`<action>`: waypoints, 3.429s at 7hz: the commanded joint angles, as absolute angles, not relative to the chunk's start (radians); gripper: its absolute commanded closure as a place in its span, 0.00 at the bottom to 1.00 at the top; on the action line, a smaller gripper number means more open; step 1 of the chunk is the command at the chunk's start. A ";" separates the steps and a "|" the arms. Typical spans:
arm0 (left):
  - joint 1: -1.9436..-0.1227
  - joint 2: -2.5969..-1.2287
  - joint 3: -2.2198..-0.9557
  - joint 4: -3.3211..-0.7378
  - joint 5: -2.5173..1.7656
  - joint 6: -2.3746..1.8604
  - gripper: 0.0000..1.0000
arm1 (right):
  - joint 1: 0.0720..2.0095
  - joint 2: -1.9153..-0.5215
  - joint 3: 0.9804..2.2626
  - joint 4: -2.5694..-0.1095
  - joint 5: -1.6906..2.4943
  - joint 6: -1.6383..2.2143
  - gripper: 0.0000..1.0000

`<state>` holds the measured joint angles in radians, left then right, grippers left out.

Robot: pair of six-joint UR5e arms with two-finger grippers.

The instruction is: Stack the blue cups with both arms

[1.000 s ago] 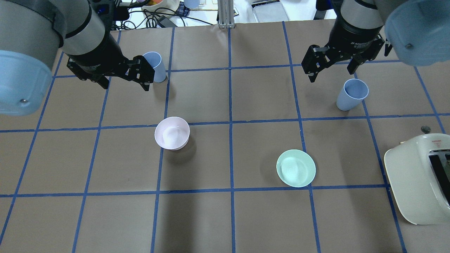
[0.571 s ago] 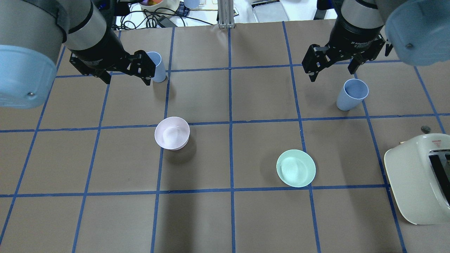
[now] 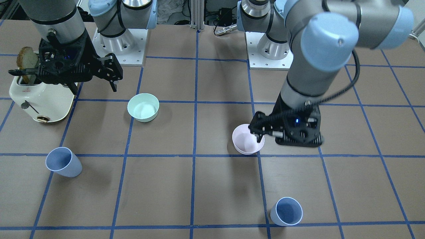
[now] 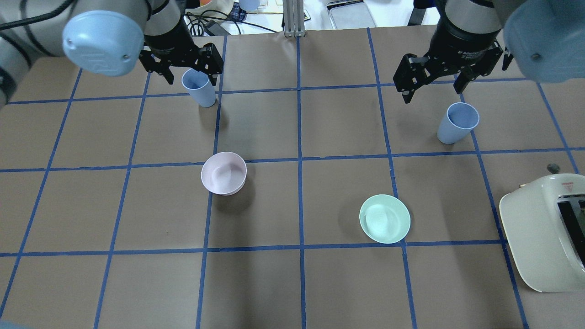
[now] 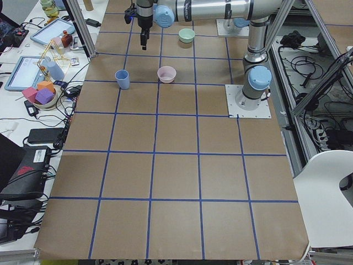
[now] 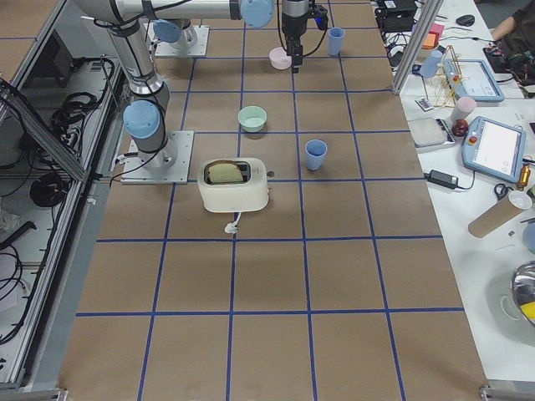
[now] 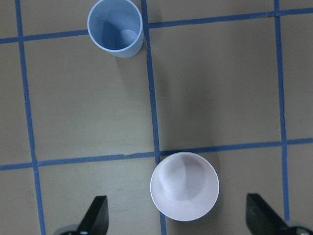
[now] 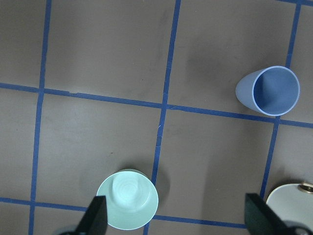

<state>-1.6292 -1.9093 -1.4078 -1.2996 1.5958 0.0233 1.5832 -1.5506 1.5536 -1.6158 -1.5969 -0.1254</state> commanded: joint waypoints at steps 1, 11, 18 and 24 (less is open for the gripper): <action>-1.629 -2.105 -1.306 -1.182 1.598 0.040 0.00 | 1.583 -1.551 1.552 -1.612 -1.597 -0.107 0.00; -1.681 -2.225 -1.203 -1.202 1.700 0.023 1.00 | 1.583 -1.555 1.559 -1.609 -1.605 -0.107 0.00; -2.003 -2.047 -1.487 -1.333 1.507 -0.492 1.00 | 1.545 -1.555 1.559 -1.601 -1.605 -0.123 0.00; -2.052 -2.022 -1.531 -1.324 1.511 -0.525 0.00 | 1.545 -1.555 1.559 -1.603 -1.606 -0.123 0.00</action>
